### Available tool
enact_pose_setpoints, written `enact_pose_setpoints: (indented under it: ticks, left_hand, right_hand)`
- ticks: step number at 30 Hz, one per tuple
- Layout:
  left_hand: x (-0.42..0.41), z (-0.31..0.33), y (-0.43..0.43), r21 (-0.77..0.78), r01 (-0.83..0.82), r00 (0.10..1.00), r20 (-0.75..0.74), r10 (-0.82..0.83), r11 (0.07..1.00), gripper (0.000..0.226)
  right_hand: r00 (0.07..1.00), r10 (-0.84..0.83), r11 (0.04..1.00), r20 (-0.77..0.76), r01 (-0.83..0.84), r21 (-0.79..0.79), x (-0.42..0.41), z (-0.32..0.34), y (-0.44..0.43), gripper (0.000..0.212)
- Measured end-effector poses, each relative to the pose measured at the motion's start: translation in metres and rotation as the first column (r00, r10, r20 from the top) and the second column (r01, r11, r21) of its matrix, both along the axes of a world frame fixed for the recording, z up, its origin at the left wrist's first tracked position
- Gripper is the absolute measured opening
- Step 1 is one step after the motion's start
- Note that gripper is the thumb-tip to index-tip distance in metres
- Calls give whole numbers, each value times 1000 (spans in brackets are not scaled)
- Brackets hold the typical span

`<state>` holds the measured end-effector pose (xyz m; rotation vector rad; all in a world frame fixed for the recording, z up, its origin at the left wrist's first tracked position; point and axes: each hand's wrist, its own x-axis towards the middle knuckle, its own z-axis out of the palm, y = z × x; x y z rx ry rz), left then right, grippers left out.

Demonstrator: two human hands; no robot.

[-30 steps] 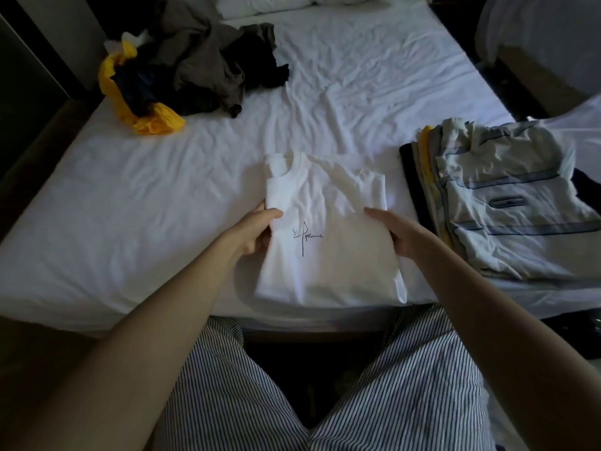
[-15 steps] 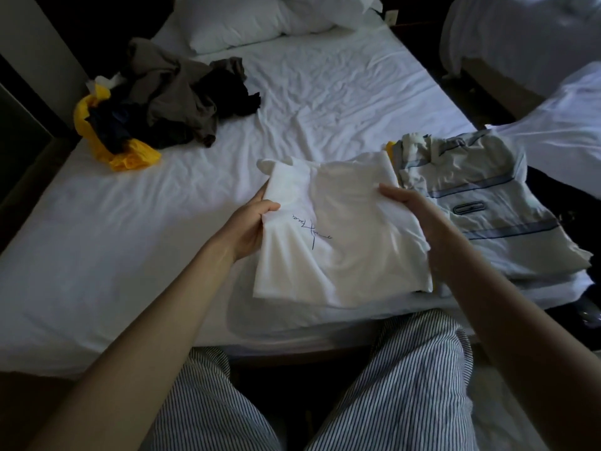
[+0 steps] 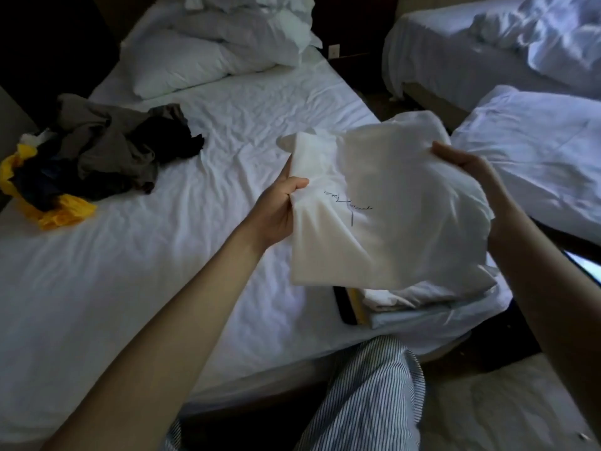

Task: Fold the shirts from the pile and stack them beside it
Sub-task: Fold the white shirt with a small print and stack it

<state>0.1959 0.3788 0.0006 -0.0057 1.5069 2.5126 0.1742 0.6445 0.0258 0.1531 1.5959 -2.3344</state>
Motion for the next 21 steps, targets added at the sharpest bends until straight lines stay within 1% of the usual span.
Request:
enact_pose_setpoints:
  ticks: [1,2,3,4,5,7,9,10,12,13,14,15,16,17,18,19,20,21]
  left_hand:
    - [-8,-2,13,39,8,1000,16,-8,999,45]
    - [-15,-9,25,66,12,998,58,-16,998,42]
    - [-19,-19,37,79,10,991,131,-21,997,38]
    - [-20,-33,49,34,4,974,224,-12,999,31]
    - [-19,-50,58,-49,2,950,312,13,999,24]
    - [-13,-87,69,-238,25,916,395,73,971,19]
    - [-5,-114,72,-344,-20,908,386,161,939,17]
    - [0,-120,70,-366,-69,904,370,214,928,15]
    - [11,-124,67,-343,-149,893,357,275,928,11]
    - [16,-125,67,-342,-171,892,345,292,924,10]
    - [22,-126,67,-367,-170,899,322,297,914,10]
    - [27,-127,68,-400,-163,910,293,294,902,10]
    - [32,-127,69,-444,-148,925,254,282,884,10]
    - [36,-127,71,-496,-128,942,212,262,859,12]
    - [39,-126,73,-552,-93,958,177,226,828,13]
    - [42,-124,75,-597,-53,971,157,182,800,12]
    - [43,-121,77,-636,-11,979,152,139,772,7]
    - [43,-119,78,-658,15,982,152,113,753,7]
  right_hand:
    - [999,-50,998,12,49,39,-5,2,14,34]
    - [997,-80,990,15,78,116,-11,-1,27,31]
    - [993,-113,963,31,102,248,-14,-5,35,24]
    - [991,-123,924,50,96,370,-17,-15,44,21]
    - [985,-135,881,103,72,468,-18,-29,51,22]
    - [974,-146,838,175,28,544,-12,-61,66,24]
    - [971,-155,802,184,15,596,-3,-88,77,25]
    - [972,-155,790,176,15,613,6,-95,82,31]
    - [981,-125,773,151,1,634,24,-106,89,58]
    - [986,-110,761,127,1,649,31,-108,91,65]
    - [991,-103,753,90,19,658,37,-107,90,65]
    - [993,-109,746,51,47,664,41,-107,89,60]
    - [993,-115,729,4,82,679,43,-108,87,50]
    - [992,-121,682,-42,114,723,44,-109,85,36]
    - [989,-118,605,-93,146,783,44,-110,82,27]
    - [985,-109,512,-130,168,842,42,-112,81,23]
    - [981,-107,446,-163,193,874,40,-112,78,23]
    - [975,-121,422,-185,219,880,37,-112,79,24]
